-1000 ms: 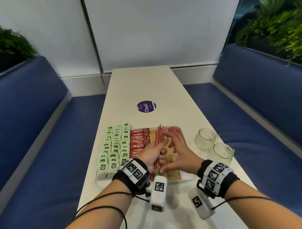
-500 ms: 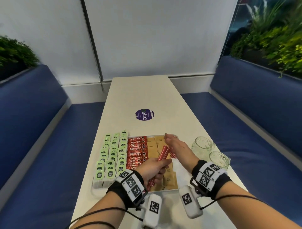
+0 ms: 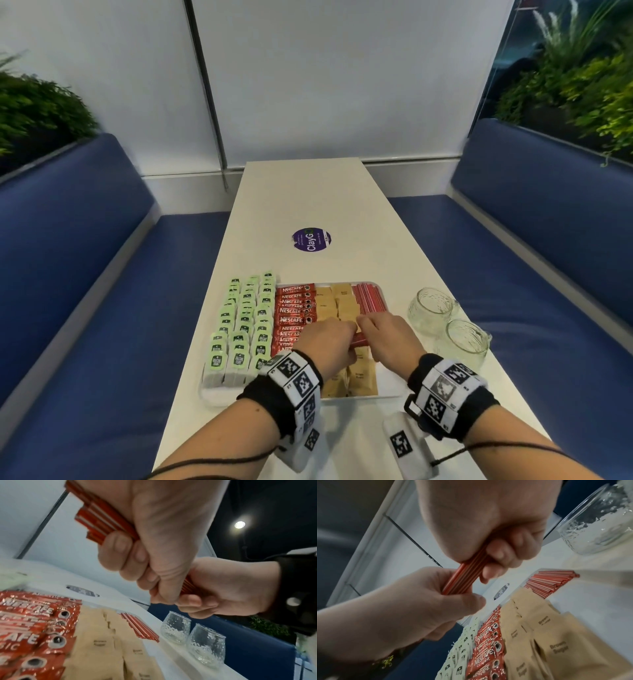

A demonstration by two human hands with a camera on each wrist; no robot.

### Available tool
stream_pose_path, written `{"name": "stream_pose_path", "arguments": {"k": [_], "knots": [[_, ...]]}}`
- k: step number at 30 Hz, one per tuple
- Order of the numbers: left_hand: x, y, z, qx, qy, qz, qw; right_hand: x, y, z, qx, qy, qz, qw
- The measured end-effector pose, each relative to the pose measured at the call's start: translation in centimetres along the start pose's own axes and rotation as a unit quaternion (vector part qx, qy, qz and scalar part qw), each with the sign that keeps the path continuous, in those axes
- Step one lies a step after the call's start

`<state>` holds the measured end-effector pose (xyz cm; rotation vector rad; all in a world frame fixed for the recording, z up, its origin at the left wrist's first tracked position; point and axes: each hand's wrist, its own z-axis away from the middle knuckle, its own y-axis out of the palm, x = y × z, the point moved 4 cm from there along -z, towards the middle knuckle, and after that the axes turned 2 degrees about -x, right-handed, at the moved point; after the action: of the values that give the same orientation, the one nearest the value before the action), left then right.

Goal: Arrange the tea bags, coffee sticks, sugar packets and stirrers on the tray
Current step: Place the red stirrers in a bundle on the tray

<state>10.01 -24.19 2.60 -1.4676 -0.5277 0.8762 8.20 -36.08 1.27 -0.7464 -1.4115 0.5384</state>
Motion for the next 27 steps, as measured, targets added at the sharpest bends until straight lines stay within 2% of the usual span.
{"name": "stream_pose_path", "arguments": {"k": [2,7,9,11,12,13,15,18,20,21,22,23,24,26,27], "knots": [[0.2,-0.2,-0.2,-0.022,0.0,-0.02,1.0,-0.3,0.2,0.0,-0.013,-0.008,-0.004,1.0],[0.8,-0.4,0.1,-0.048,-0.027,0.046,0.997,-0.8,-0.9,0.1,-0.082,0.007,-0.034,0.996],[2.1,0.2,0.2,-0.047,-0.057,0.116,0.99,-1.1,-1.6,0.1,-0.097,0.018,-0.027,0.995],[4.3,1.4,0.3,-0.039,-0.126,0.227,0.965,-1.5,-2.3,-0.1,-0.119,0.024,-0.017,0.992],[5.3,2.0,0.5,-0.035,-0.181,0.307,0.934,-1.8,-2.6,-0.1,-0.13,0.028,-0.015,0.991],[6.0,2.5,0.7,-0.034,-0.234,0.394,0.888,-2.0,-2.9,-0.2,-0.138,0.033,-0.015,0.99],[6.4,3.1,1.0,-0.053,-0.295,0.555,0.776,-2.2,-3.1,-0.3,-0.143,0.035,-0.01,0.989],[5.3,2.5,0.8,-0.08,-0.315,0.693,0.643,-1.6,-2.2,-0.4,-0.123,0.009,0.0,0.992],[4.1,2.0,0.5,-0.084,-0.316,0.736,0.592,-0.9,-1.1,-0.3,-0.11,-0.01,0.005,0.994],[3.7,1.9,0.4,-0.088,-0.316,0.737,0.591,-0.6,-0.7,-0.2,-0.111,-0.014,0.009,0.994],[3.5,1.8,0.5,-0.088,-0.311,0.726,0.607,-0.5,-0.4,-0.1,-0.112,-0.016,0.011,0.994],[3.3,1.8,0.5,-0.083,-0.298,0.702,0.641,-0.5,-0.2,-0.2,-0.108,-0.016,0.011,0.994],[3.2,1.9,0.6,-0.065,-0.27,0.664,0.694,-0.6,-0.2,-0.3,-0.1,-0.019,0.012,0.995],[3.1,2.1,0.7,0.003,-0.171,0.519,0.837,-0.9,-0.6,-0.8,-0.077,-0.026,0.034,0.996],[3.0,2.3,0.8,0.037,-0.119,0.433,0.893,-0.9,-1.0,-1.2,-0.064,-0.026,0.05,0.996]]}}
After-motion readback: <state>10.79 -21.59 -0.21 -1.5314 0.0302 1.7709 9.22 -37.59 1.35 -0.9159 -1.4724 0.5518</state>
